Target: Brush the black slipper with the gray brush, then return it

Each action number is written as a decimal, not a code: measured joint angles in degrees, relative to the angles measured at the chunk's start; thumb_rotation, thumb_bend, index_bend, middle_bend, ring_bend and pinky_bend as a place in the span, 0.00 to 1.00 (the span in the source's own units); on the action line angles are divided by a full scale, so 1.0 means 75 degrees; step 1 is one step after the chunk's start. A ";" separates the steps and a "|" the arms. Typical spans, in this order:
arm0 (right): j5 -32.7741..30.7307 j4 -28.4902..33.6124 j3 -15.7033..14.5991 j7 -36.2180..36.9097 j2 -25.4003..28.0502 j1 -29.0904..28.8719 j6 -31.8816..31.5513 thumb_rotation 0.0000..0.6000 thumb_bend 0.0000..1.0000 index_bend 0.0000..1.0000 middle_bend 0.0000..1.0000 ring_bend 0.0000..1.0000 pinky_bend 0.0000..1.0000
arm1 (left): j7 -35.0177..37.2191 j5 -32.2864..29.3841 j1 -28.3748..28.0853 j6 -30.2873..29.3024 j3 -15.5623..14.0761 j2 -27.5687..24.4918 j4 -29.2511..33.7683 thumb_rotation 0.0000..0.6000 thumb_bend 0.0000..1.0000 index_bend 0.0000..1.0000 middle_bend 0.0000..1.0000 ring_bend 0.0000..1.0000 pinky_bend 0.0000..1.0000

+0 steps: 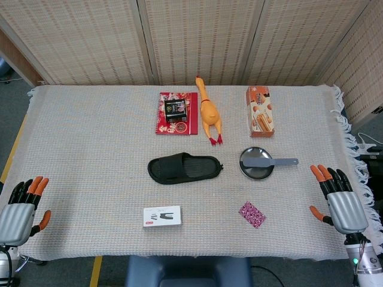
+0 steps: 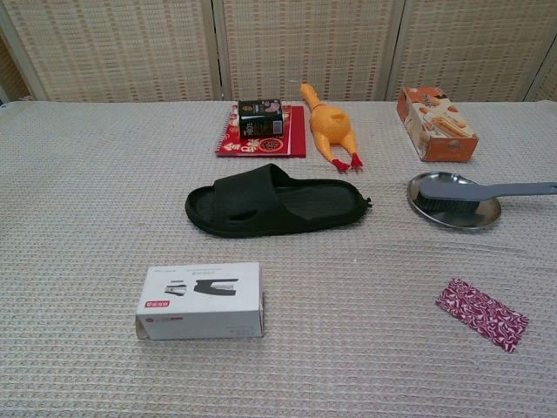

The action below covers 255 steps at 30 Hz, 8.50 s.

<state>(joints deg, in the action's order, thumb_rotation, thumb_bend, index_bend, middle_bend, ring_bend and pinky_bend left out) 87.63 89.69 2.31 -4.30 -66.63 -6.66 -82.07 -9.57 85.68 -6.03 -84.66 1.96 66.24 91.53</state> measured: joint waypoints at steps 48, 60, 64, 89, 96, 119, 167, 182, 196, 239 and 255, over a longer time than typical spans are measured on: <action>-0.3190 -0.4221 0.1405 -0.1616 -0.3632 -0.4058 0.4569 1.00 0.15 0.38 0.28 0.09 0.22 | 0.0802 -0.0003 -0.0248 0.0310 0.0062 0.0017 -0.0386 1.00 0.46 0.00 0.00 0.00 0.07; -0.3303 -0.4214 0.1366 -0.1776 -0.3704 -0.4102 0.4393 1.00 0.15 0.49 0.36 0.18 0.40 | 0.1102 0.0071 -0.0286 0.0294 0.0062 0.0051 -0.0595 1.00 0.49 0.00 0.00 0.00 0.07; -0.3338 -0.4204 0.1355 -0.1808 -0.3707 -0.4098 0.4335 1.00 0.15 0.51 0.37 0.20 0.43 | 0.1105 0.0061 -0.0288 0.0295 0.0063 0.0040 -0.0586 1.00 0.49 0.00 0.00 0.00 0.07; -0.2235 -0.3660 0.1311 -0.0753 -0.3368 -0.4142 0.3508 1.00 0.35 0.88 0.65 0.58 0.80 | 0.1141 0.0122 -0.0267 0.0214 0.0032 0.0009 -0.0510 1.00 0.49 0.00 0.00 0.00 0.07; -0.2251 -0.2831 0.1518 -0.1366 -0.3210 -0.4581 0.3665 1.00 0.36 0.90 0.66 0.58 0.80 | 0.1184 0.0096 -0.0282 0.0296 0.0008 -0.0078 -0.0404 1.00 0.49 0.00 0.00 0.00 0.07; -0.3790 -0.1753 0.2230 -0.4128 -0.4125 -0.6222 0.3978 1.00 0.36 0.91 0.66 0.58 0.80 | 0.1947 0.0286 -0.0218 0.0155 -0.0045 -0.0432 -0.0306 1.00 0.49 0.00 0.00 0.00 0.07; -0.5293 -0.3162 0.1287 -0.6529 -0.5214 -0.7006 0.3755 1.00 0.37 0.93 0.68 0.58 0.80 | 0.2221 0.0467 -0.0262 0.0156 -0.0114 -0.0498 -0.0344 1.00 0.49 0.00 0.00 0.00 0.07; -0.5317 -0.3098 0.1279 -0.6453 -0.5176 -0.7015 0.3830 1.00 0.37 0.93 0.68 0.58 0.80 | 0.2172 0.0395 -0.0309 0.0243 -0.0089 -0.0474 -0.0331 1.00 0.49 0.00 0.00 0.00 0.07; -0.5452 -0.3147 0.1264 -0.6543 -0.5053 -0.6975 0.3754 1.00 0.37 0.93 0.68 0.58 0.80 | 0.2117 0.0441 -0.0296 0.0202 -0.0114 -0.0473 -0.0299 1.00 0.49 0.00 0.00 0.00 0.07; -0.4962 -0.1893 0.1083 -0.4876 -0.3397 -0.5741 0.3144 1.00 0.37 0.91 0.68 0.59 0.81 | 0.1619 0.0367 -0.0276 0.0288 -0.0172 -0.0474 -0.0060 1.00 0.49 0.00 0.00 0.00 0.07; -0.3697 -0.3739 0.0208 -0.2995 -0.3219 -0.4425 0.3208 1.00 0.38 0.91 0.68 0.61 0.80 | 0.1361 0.0418 -0.0405 0.0513 -0.0211 -0.0366 0.0002 1.00 0.49 0.00 0.00 0.00 0.07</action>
<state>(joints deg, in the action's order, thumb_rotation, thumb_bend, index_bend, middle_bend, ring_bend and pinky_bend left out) 59.90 61.65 3.87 -26.76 -90.77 -39.84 -58.01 0.64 88.81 -9.07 -80.81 0.38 63.49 91.54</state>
